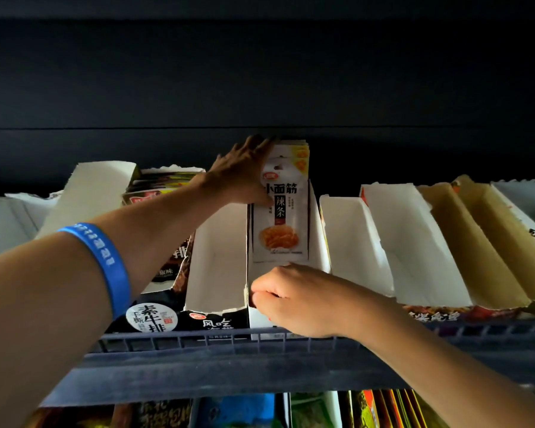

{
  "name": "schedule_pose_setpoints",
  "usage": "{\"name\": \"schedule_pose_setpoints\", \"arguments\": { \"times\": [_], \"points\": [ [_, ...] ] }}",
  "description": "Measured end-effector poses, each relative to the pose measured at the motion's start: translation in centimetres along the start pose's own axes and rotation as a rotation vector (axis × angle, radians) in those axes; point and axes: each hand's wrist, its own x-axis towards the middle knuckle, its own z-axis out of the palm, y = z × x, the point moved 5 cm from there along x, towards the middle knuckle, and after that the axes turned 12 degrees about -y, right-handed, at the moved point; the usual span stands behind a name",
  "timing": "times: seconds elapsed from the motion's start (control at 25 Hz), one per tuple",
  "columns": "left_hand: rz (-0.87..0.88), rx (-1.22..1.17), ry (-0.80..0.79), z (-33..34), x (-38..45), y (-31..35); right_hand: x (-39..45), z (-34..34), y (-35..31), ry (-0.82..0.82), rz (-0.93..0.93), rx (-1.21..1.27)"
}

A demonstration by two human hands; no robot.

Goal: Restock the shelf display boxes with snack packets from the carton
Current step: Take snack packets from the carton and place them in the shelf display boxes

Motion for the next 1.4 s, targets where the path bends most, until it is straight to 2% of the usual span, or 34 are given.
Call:
{"name": "schedule_pose_setpoints", "arguments": {
  "times": [0.16,0.28,0.4,0.52,0.64,0.72,0.8,0.88,0.96,1.08,1.16,1.28,1.32,1.4],
  "points": [
    [0.03,0.002,0.031,-0.2,-0.7,0.3,2.0,-1.2,1.1,-0.031,0.143,-0.093],
    [0.047,-0.01,0.03,-0.1,-1.9,0.3,4.1,-3.0,1.9,0.026,0.325,-0.247],
    [0.053,-0.004,-0.008,0.5,-3.4,-0.1,5.2,-2.4,3.3,-0.07,0.511,-0.323],
    [0.061,0.0,-0.013,0.4,-4.4,-0.8,5.9,-1.5,4.2,-0.07,0.501,-0.39],
    [0.066,0.003,0.001,0.2,-5.3,-0.6,5.5,-1.3,4.1,-0.05,0.507,-0.316],
    [0.094,0.008,0.027,-0.2,-6.2,0.0,4.1,-2.2,2.9,0.062,0.432,-0.334],
    [0.125,0.036,0.065,-0.8,-7.4,0.8,2.2,-3.1,1.4,0.251,0.315,-0.461],
    [0.155,0.057,0.105,-1.4,-9.7,1.3,-0.2,-2.8,0.4,0.321,0.279,-0.546],
    [0.176,0.011,0.163,-1.8,-13.3,1.3,-2.8,-1.8,-0.3,0.439,0.263,-0.473],
    [0.181,-0.196,0.281,-0.4,-22.0,0.3,-7.5,2.0,-2.5,0.812,0.081,-0.302],
    [0.106,-0.393,0.349,3.1,-29.1,-0.8,-8.9,7.1,-4.5,0.936,-0.039,-0.213],
    [-0.045,-0.553,0.442,10.2,-39.0,-3.0,-6.8,16.8,-7.2,0.827,-0.148,-0.159],
    [-0.112,-0.571,0.428,13.3,-41.8,-4.1,-5.4,20.3,-7.5,0.732,-0.154,-0.137],
    [-0.263,-0.618,0.286,19.7,-45.5,-6.2,-2.7,27.0,-6.4,0.443,-0.055,-0.043]
  ]
}}
